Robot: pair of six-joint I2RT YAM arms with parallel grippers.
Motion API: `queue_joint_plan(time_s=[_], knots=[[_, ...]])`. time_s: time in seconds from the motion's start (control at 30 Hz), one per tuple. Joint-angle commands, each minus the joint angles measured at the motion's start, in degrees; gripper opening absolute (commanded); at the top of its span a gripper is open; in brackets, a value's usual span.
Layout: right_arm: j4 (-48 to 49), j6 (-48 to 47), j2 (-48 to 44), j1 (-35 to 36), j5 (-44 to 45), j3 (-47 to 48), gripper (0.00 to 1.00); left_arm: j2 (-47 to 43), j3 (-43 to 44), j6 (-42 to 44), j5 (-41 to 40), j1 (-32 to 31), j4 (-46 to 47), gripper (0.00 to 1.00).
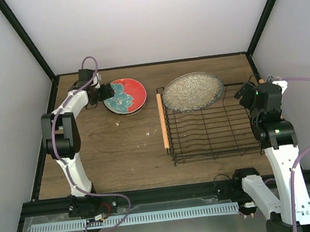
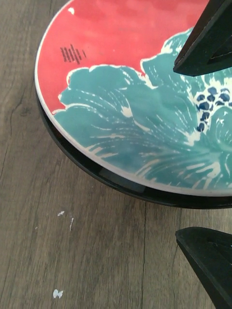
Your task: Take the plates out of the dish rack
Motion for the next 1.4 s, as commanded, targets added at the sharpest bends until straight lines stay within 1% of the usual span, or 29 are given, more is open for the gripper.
queue_joint_plan(time_s=[0.0,0.17,0.23,0.33,0.4,0.43,0.47,0.53,0.57,0.63,0.7,0.77,0.8,0.87,0.97,1.0,1.23,1.37], knots=[[-1.5,1.6,-0.7,0.5,0.9,1.1,1.00,1.1,2.5,2.9,-3.8,-0.6,-2.9,0.87],[-1.5,2.3,-0.9,0.5,0.9,0.7,1.00,1.1,5.5,3.2,-3.9,-0.6,-2.9,0.88],[-1.7,2.5,-0.9,0.5,1.0,0.6,1.00,0.6,8.7,3.1,-4.2,-0.2,-2.1,0.89],[-1.7,2.9,-1.1,0.5,1.2,0.3,1.00,-0.4,15.3,2.3,-1.9,1.0,2.4,0.89],[-1.5,2.9,-0.9,0.5,1.1,0.0,1.00,-0.6,20.5,2.6,3.7,1.1,7.9,0.88],[-1.3,3.0,-1.0,0.5,1.1,-0.2,1.00,-0.7,22.2,2.0,8.8,1.1,12.3,0.87],[-0.9,3.0,-0.9,0.5,0.9,-0.5,1.00,-0.7,23.4,1.3,17.2,0.7,17.0,0.86],[-0.2,3.1,-0.4,0.5,0.5,-0.9,1.00,0.6,26.6,0.4,28.6,-1.2,24.4,0.84],[0.3,3.1,-0.1,0.5,0.1,-1.0,1.00,1.7,30.3,1.6,32.9,-3.4,25.0,0.83],[0.8,3.2,0.4,0.5,-0.1,-1.2,1.00,4.2,36.1,5.4,39.3,-7.0,22.9,0.81],[1.2,3.1,0.6,0.5,-0.3,-1.2,1.00,5.9,38.9,9.2,42.7,-10.5,20.2,0.78],[1.1,3.0,0.5,0.5,-0.4,-1.2,1.00,6.3,38.9,13.4,43.8,-13.4,18.6,0.74],[0.9,2.9,0.4,0.5,-0.3,-1.2,1.00,6.3,38.8,16.0,43.8,-14.9,17.3,0.70],[0.4,2.9,0.1,0.5,-0.2,-1.3,1.00,6.4,38.8,23.0,43.1,-17.6,13.1,0.66],[-0.2,3.0,-0.7,0.5,-0.2,-1.7,1.00,6.2,38.6,33.1,40.9,-21.2,7.5,0.63],[-0.3,3.1,-0.9,0.5,-0.2,-1.8,1.00,6.2,38.2,35.2,40.3,-22.1,6.2,0.63],[-0.8,3.2,-1.9,0.5,-0.4,-2.7,1.00,6.2,35.2,46.4,36.5,-27.0,0.4,0.63],[-0.6,3.0,-1.9,0.5,-0.5,-2.9,1.00,6.2,34.3,50.4,35.3,-29.2,-2.3,0.63]])
